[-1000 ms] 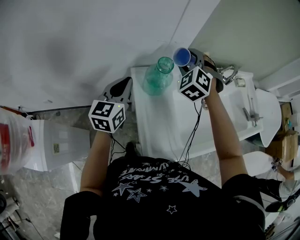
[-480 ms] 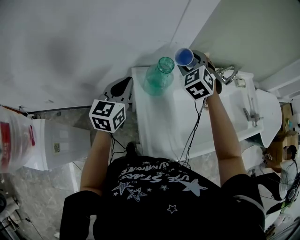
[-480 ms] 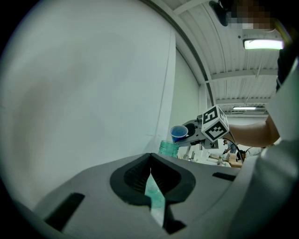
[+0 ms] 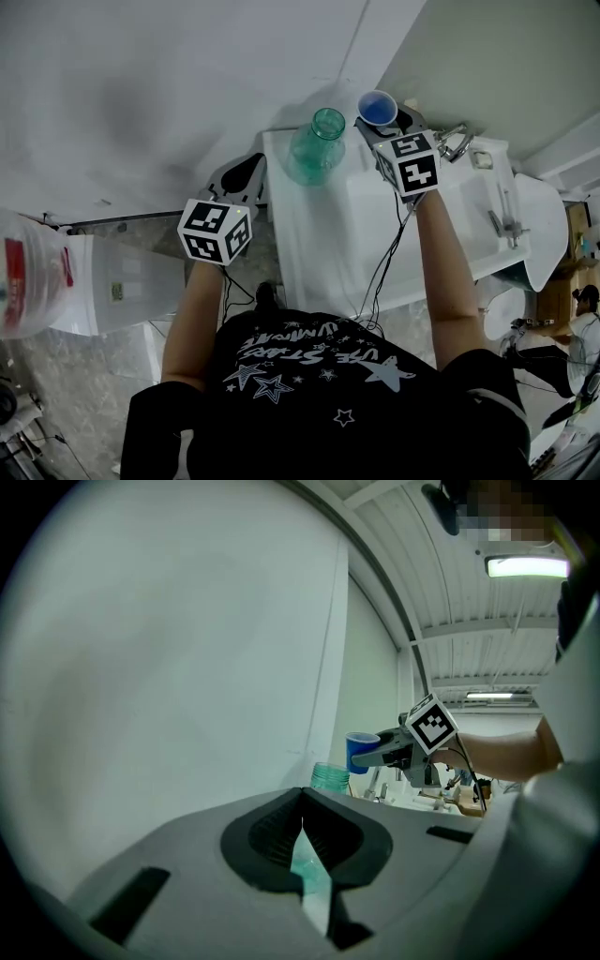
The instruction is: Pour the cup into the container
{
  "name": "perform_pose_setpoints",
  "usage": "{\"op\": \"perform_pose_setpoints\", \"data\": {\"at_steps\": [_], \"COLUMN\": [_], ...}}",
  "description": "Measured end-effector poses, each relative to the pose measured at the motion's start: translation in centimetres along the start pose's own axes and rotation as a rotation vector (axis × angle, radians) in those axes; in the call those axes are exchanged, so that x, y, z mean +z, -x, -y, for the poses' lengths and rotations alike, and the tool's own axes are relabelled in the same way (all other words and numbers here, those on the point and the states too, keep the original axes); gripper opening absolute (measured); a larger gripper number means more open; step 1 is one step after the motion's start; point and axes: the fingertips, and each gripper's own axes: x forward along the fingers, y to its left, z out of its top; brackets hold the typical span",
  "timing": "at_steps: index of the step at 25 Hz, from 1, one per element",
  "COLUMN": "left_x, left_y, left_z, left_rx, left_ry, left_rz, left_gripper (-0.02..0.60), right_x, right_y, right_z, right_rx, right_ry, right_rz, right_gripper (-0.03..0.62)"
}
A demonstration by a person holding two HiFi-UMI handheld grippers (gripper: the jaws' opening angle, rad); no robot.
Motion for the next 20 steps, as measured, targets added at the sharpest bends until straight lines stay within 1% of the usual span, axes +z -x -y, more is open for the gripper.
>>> {"op": "perform_pose_setpoints", "data": {"at_steps": [4,7,13,20], "left_x": [0.0,-0.1,-0.1,-1.0], "left_y": [0.7,1.3,2.6,4.5], "left_z": [1.0,2.0,4.4,7.7], "left_rx": [0.004,0.003,0.002,0.010], "left_ry": [-0.005,-0.006,-0.013,-0.016], "left_rz": [-0.002,-0.003,-0.006,-0.015], "left_gripper": [0.012,0.012,0.012,0.012], "right_x": [-0.3,-0.8,-2.5,-5.3], "right_y": [1.3,2.3,4.9,8.3], "right_z": [0.0,-0.6,-2.2,-4.0], "right_rx": [0.007,0.017,0.040,0.065], "right_ry": [-0.101,-0.149,-0.185,-0.206], "right_rz": [0.037,0.051,0.051,0.041], "right_gripper": [0.259,0.259,0.256,0.252]}}
